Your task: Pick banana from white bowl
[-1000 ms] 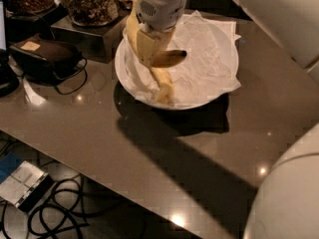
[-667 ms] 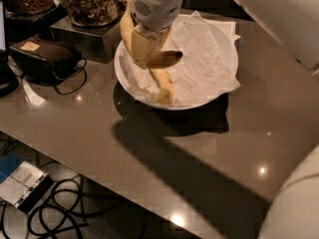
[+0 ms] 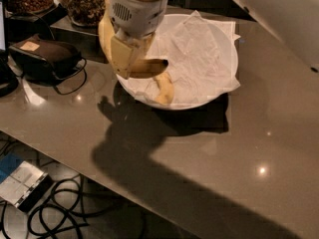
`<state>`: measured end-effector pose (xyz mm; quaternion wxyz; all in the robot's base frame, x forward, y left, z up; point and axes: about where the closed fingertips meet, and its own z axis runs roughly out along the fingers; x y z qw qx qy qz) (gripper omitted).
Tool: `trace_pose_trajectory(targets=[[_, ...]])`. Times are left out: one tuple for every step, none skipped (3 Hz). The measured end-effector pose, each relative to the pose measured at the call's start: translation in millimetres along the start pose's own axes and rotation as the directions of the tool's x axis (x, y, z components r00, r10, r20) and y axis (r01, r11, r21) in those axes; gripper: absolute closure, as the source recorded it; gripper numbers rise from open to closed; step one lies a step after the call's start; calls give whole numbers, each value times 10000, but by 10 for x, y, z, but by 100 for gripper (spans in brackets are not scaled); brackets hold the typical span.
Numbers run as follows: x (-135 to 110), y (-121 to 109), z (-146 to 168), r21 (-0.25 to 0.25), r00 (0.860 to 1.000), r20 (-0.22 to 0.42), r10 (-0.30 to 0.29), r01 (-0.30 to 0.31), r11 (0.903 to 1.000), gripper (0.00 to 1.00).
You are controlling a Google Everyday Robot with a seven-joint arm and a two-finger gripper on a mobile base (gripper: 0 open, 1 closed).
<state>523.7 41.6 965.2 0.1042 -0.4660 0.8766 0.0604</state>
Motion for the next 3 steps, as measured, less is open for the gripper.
trace_pose_trajectory(targets=[[-91,232,-5,-170,9991,-95,-416,415,9990,100],[-203,444,-35,-405,9953,-87,-960,956,9946,100],[-206,448,-34,-410,9952,-89,-971,966,9945,100]])
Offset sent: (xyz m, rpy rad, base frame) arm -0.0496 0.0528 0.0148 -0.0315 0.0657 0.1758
